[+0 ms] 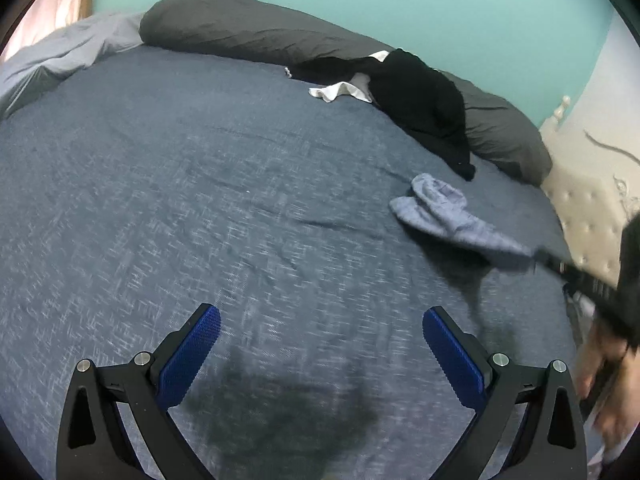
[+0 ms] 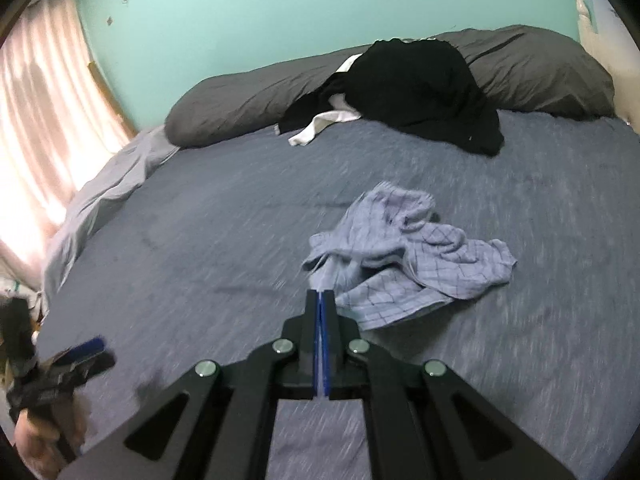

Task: Fold clothes

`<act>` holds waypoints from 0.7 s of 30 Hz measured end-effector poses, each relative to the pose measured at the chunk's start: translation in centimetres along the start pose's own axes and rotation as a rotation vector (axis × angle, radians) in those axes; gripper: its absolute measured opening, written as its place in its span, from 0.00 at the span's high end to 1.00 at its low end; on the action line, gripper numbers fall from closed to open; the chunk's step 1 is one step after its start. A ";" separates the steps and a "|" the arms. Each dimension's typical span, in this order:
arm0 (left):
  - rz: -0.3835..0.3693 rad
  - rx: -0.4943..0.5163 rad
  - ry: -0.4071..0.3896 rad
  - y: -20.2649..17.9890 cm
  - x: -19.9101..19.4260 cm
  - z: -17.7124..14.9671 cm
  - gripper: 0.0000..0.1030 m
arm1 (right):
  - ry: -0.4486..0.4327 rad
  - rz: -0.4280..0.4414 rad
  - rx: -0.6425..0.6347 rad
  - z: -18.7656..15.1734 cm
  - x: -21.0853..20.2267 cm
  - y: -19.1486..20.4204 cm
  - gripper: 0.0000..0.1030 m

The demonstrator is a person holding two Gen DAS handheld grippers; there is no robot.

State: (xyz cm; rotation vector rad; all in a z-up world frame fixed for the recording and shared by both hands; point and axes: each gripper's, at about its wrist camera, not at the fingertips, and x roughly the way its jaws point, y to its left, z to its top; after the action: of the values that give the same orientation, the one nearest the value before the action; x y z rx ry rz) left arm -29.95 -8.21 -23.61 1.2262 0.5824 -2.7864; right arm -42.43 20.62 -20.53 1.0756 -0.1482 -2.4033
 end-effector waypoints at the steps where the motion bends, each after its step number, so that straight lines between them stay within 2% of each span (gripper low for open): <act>1: -0.003 0.007 -0.008 -0.2 -0.4 -0.1 0.00 | 0.005 0.000 -0.001 -0.8 -0.7 0.5 0.99; 5: -0.001 0.042 -0.029 -0.7 -2.0 -0.9 0.00 | 0.006 0.012 0.007 -3.3 -4.0 2.3 0.99; 13: 0.018 0.049 -0.032 -0.1 -5.1 -3.6 0.00 | 0.022 0.072 -0.051 -7.4 -9.9 7.8 0.99; 21: 0.024 0.041 -0.016 0.4 -7.7 -6.7 0.00 | 0.091 0.142 -0.093 -12.3 -12.5 12.1 0.99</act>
State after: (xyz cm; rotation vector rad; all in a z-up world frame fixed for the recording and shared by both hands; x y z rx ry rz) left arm -19.87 -7.06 -22.40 1.2092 0.5086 -2.7994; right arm -21.71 17.40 -17.01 1.0923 -0.0780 -2.2091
